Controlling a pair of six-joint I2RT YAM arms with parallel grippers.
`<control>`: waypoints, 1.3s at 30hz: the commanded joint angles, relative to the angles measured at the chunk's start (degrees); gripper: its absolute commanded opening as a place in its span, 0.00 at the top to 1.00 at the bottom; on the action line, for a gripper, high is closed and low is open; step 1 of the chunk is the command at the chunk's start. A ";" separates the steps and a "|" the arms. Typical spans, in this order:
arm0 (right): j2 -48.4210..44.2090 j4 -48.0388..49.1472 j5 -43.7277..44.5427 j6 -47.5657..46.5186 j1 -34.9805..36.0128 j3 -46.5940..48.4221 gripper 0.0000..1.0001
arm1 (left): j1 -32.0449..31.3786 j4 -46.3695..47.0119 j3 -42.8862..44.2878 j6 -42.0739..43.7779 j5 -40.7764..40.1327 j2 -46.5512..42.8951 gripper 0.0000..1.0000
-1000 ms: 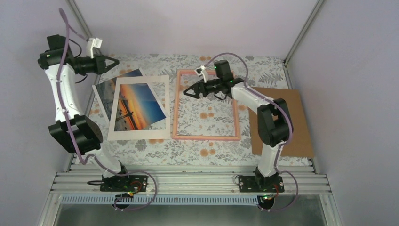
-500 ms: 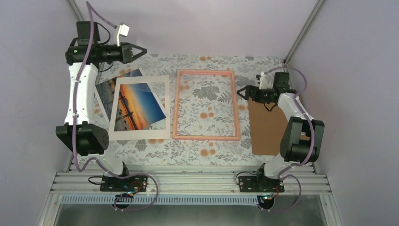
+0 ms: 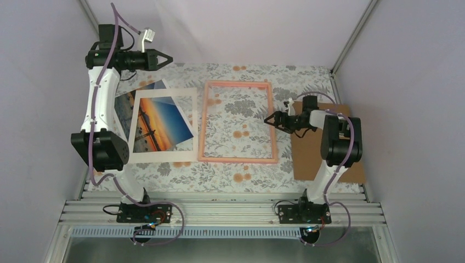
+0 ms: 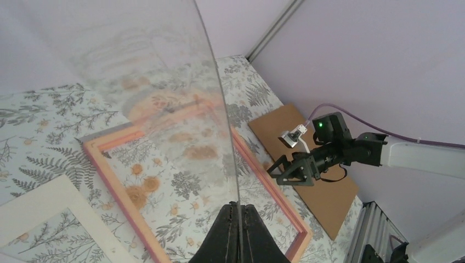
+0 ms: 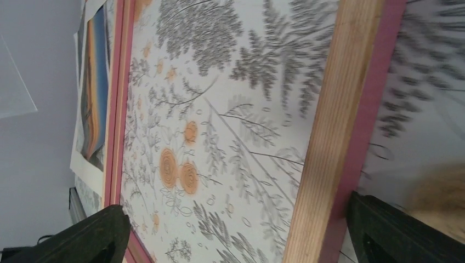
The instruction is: Put the photo into the frame
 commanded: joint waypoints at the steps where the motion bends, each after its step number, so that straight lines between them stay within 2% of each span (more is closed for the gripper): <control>1: 3.51 2.16 -2.57 0.86 3.83 -0.36 0.03 | -0.59 6.84 -1.93 -3.85 1.57 -1.38 0.98; 6: 4.66 -2.03 -7.03 -2.60 4.20 5.46 0.04 | -4.78 18.67 -11.28 -12.28 4.46 -4.63 0.98; 8: 2.03 -3.17 -13.24 -3.96 3.29 8.36 0.03 | -6.14 24.26 -13.19 -15.98 5.27 -5.30 0.98; 11: -1.80 -4.35 -22.55 -2.96 2.16 11.94 0.01 | -7.54 39.62 -17.67 -26.33 7.70 -6.22 0.98; 13: -3.04 -5.37 -26.56 -1.15 1.24 12.08 0.01 | -9.19 50.09 -19.96 -35.06 8.59 -6.17 0.98; 17: -7.02 -2.99 -32.47 4.22 -1.10 8.00 0.00 | -13.32 60.91 -22.10 -41.83 8.62 -4.90 0.98; 20: -8.84 -0.39 -36.30 8.23 -1.34 7.07 0.00 | -14.95 71.79 -26.81 -50.06 8.59 -4.45 0.98; 25: -9.29 3.88 -39.41 14.54 -1.48 10.07 0.00 | -17.34 72.85 -27.71 -51.02 8.60 -3.62 0.98; 35: -4.79 5.82 -34.48 17.65 -2.36 10.73 0.00 | -20.74 80.47 -30.66 -56.23 10.17 -3.92 0.98; 39: -4.23 11.28 -37.08 23.53 -2.68 11.04 0.02 | -21.01 78.55 -31.71 -54.52 11.05 -4.87 0.98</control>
